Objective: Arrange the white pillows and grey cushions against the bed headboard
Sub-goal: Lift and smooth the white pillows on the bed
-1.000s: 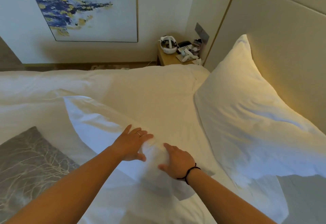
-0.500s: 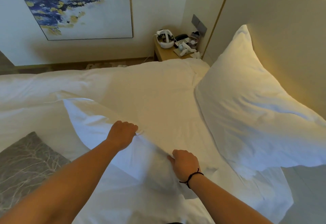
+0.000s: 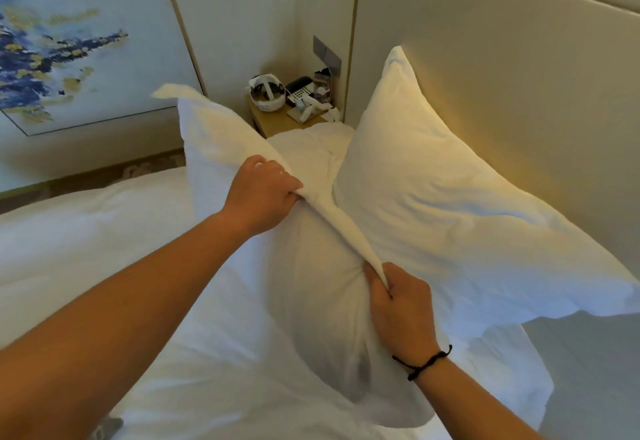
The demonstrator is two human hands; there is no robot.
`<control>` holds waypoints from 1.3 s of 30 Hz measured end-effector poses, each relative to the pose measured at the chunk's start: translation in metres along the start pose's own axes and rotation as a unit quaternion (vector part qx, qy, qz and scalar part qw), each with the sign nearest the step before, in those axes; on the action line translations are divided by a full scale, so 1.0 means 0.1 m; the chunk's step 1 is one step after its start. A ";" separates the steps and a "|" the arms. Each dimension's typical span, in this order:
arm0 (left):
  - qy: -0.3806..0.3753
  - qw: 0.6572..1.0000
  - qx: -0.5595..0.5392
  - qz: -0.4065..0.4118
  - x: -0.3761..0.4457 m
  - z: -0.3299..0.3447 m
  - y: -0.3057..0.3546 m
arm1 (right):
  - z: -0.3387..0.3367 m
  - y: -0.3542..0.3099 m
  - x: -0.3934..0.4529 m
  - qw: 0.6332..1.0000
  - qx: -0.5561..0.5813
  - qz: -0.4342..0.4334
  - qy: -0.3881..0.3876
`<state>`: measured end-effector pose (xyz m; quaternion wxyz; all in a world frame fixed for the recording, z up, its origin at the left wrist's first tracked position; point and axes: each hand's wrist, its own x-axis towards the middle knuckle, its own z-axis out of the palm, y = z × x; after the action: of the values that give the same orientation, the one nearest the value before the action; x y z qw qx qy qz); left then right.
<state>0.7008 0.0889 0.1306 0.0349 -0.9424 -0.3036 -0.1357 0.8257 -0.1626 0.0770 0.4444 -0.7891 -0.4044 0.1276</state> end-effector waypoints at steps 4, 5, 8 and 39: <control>-0.048 0.996 -0.045 -0.068 0.64 0.32 0.70 | -0.17 0.47 0.51 0.997 0.006 0.066 0.039; -0.087 0.990 -0.076 -0.085 0.66 0.50 0.93 | -0.19 0.67 0.69 0.995 -0.021 0.097 0.026; -0.276 0.921 -0.221 -0.164 0.35 1.18 1.60 | -0.23 1.34 1.06 0.968 -0.110 0.210 -0.078; -0.267 0.817 -0.413 -0.301 -0.73 1.97 1.92 | -0.25 1.70 0.69 0.948 -0.301 -0.024 -0.104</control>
<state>0.8016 -0.0796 -0.0759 -0.4824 -0.7295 -0.4848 0.0048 0.9733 -0.1734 -0.0347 0.1447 -0.8585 -0.4869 0.0707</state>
